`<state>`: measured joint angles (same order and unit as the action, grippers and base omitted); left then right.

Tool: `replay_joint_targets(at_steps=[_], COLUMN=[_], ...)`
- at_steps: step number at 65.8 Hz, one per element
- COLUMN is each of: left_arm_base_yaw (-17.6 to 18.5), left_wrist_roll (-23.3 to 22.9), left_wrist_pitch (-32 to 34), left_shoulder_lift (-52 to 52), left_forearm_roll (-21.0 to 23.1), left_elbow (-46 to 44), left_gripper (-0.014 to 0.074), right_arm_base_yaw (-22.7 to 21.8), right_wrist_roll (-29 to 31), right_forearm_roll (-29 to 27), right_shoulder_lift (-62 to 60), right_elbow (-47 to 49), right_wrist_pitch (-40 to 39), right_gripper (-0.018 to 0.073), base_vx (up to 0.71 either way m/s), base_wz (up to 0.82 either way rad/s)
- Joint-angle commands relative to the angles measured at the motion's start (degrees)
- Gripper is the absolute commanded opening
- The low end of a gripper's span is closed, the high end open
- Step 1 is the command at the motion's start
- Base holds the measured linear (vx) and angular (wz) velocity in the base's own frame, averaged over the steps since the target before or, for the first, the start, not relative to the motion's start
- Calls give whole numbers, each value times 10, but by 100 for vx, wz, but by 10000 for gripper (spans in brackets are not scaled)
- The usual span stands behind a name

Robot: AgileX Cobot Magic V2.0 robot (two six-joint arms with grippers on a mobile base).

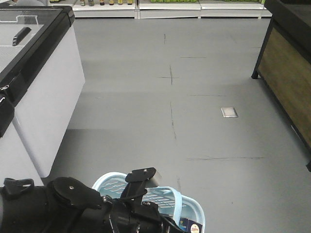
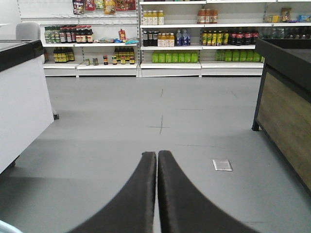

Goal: Left arm holds basket, right arm returns cookies
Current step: 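Drive forward toward the drink shelves holding the basket in the left gripper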

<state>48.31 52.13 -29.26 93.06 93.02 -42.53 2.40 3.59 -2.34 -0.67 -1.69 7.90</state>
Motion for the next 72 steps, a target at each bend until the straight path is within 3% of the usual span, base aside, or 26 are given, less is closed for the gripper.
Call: replay_joint_targets(at_steps=[1,72], left_arm_base_yaw=[3,3], left_wrist_roll=[2,2], left_wrist_pitch=[-19,-19], left_shoulder_lift=[-26,-26], left_forearm_roll=[18,19], left_elbow=[-15,-15], left_gripper=[-7,-7], right_arm_base_yaw=[0,0], right_wrist_roll=[-2,-2], right_forearm_roll=[0,0], right_shoulder_lift=[-5,-5], right_elbow=[1,1], right_wrist_pitch=[-43,-43], right_gripper=[-8,-8], base_vx=[29,33], base_wz=[-5,1])
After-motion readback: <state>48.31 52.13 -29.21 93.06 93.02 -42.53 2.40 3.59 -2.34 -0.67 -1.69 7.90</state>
